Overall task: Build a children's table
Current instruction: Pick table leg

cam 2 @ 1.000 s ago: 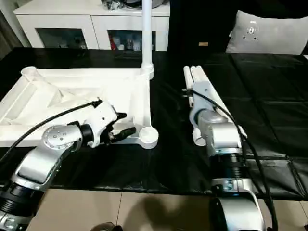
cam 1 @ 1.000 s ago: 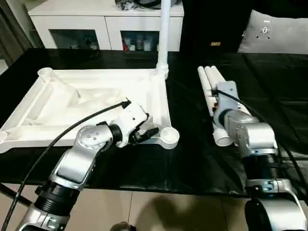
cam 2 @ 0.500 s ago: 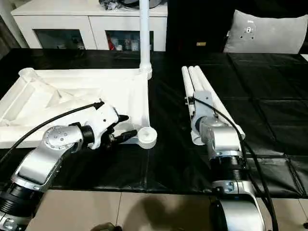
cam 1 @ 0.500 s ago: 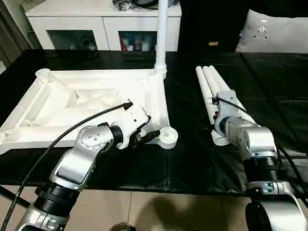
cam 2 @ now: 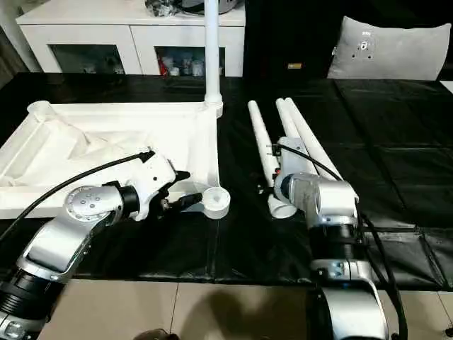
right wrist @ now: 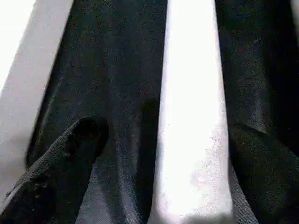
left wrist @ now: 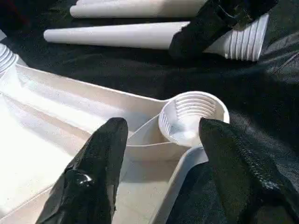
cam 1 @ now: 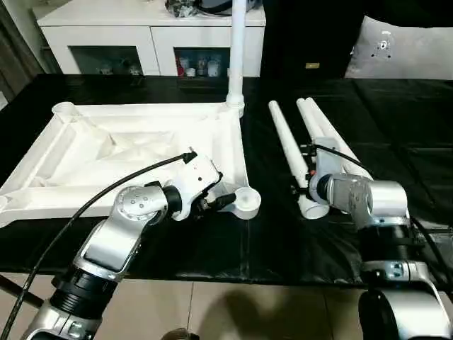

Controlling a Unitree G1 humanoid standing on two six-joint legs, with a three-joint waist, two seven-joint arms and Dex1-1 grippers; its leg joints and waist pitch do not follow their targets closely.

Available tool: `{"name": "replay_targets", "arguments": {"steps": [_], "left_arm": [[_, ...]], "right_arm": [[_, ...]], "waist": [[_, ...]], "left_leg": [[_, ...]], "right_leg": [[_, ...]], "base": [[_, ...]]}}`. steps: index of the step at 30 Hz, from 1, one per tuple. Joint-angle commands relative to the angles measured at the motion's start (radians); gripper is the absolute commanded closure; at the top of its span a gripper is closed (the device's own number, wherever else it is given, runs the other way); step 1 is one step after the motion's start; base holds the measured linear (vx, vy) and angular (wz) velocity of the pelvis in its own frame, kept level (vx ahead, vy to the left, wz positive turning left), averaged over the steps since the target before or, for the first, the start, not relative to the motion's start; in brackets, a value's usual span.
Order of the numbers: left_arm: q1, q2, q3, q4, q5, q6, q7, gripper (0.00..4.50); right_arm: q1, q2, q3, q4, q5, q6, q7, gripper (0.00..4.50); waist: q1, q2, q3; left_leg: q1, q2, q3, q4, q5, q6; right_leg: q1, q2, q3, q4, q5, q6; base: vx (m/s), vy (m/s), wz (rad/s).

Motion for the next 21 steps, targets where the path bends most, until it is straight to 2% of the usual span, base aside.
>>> {"name": "replay_targets", "arguments": {"steps": [1,3,5,7,10,12,17,18,19,21], "left_arm": [[0.006,0.013,-0.005,-0.023,0.005,0.009,-0.003,1.53],[0.008,0.014,-0.005,-0.025,0.006,0.01,-0.002,1.53],[0.008,0.015,-0.004,-0.026,0.005,0.011,-0.001,1.53],[0.01,0.016,-0.004,-0.029,0.004,0.013,-0.002,1.53],[0.012,0.017,-0.005,-0.033,0.002,0.016,-0.002,1.53],[0.014,0.016,-0.006,-0.036,0.001,0.018,-0.003,1.53],[0.017,0.016,-0.01,-0.04,-0.001,0.02,-0.006,1.53],[0.016,0.015,-0.01,-0.039,-0.001,0.019,-0.006,1.53],[0.016,0.015,-0.011,-0.038,-0.001,0.018,-0.006,1.53],[0.015,0.015,-0.011,-0.037,-0.001,0.018,-0.006,1.53]], "right_arm": [[0.006,0.003,0.008,0.024,0.014,0.03,0.013,0.37],[0.001,-0.005,0.013,0.023,0.02,0.037,0.021,0.4],[-0.002,-0.009,0.017,0.02,0.022,0.044,0.028,0.81],[-0.004,-0.013,0.021,0.019,0.024,0.053,0.033,0.86],[0.0,-0.018,0.028,0.015,0.028,0.066,0.042,1.26],[0.004,-0.018,0.031,0.01,0.03,0.071,0.044,1.31],[0.012,-0.016,0.033,0.0,0.032,0.08,0.046,1.79],[0.014,-0.016,0.032,-0.001,0.031,0.082,0.047,1.79],[0.015,-0.015,0.032,-0.002,0.03,0.083,0.047,2.05],[0.017,-0.015,0.032,-0.003,0.03,0.083,0.047,2.18]], "waist": [[0.005,-0.008,-0.067],[0.006,-0.007,-0.067],[0.006,-0.007,-0.067],[0.007,-0.008,-0.067],[0.007,-0.009,-0.068],[0.007,-0.009,-0.069],[0.008,-0.004,-0.067],[0.007,-0.007,-0.067],[0.008,-0.006,-0.067],[0.008,-0.005,-0.067]], "left_leg": [[0.018,0.041,-0.016,-0.067,-0.158,-0.04],[0.018,0.041,-0.015,-0.067,-0.154,-0.039],[0.018,0.041,-0.015,-0.068,-0.156,-0.04],[0.018,0.04,-0.015,-0.067,-0.157,-0.041],[0.017,0.04,-0.015,-0.067,-0.146,-0.041],[0.016,0.04,-0.015,-0.066,-0.142,-0.039],[0.017,0.041,-0.015,-0.067,-0.155,-0.042],[0.017,0.04,-0.015,-0.067,-0.157,-0.043],[0.018,0.041,-0.015,-0.067,-0.158,-0.044],[0.017,0.041,-0.016,-0.067,-0.155,-0.045]], "right_leg": [[0.048,-0.074,0.043,-0.072,-0.109,-0.174],[0.046,-0.074,0.043,-0.073,-0.116,-0.172],[0.047,-0.074,0.043,-0.074,-0.128,-0.168],[0.046,-0.074,0.044,-0.075,-0.135,-0.164],[0.047,-0.074,0.043,-0.073,-0.123,-0.165],[0.047,-0.074,0.043,-0.072,-0.114,-0.165],[0.045,-0.074,0.043,-0.074,-0.133,-0.166],[0.046,-0.074,0.043,-0.075,-0.136,-0.164],[0.045,-0.074,0.043,-0.075,-0.138,-0.163],[0.045,-0.073,0.043,-0.074,-0.13,-0.163]], "base": [[0.0,0.0,0.0],[0.0,0.0,0.0],[0.0,0.0,0.0],[0.0,0.0,0.0],[0.0,0.0,0.0],[0.0,0.0,0.0],[0.0,0.0,0.0],[0.0,0.0,0.0],[0.0,0.0,0.0],[0.0,0.0,0.0]]}}
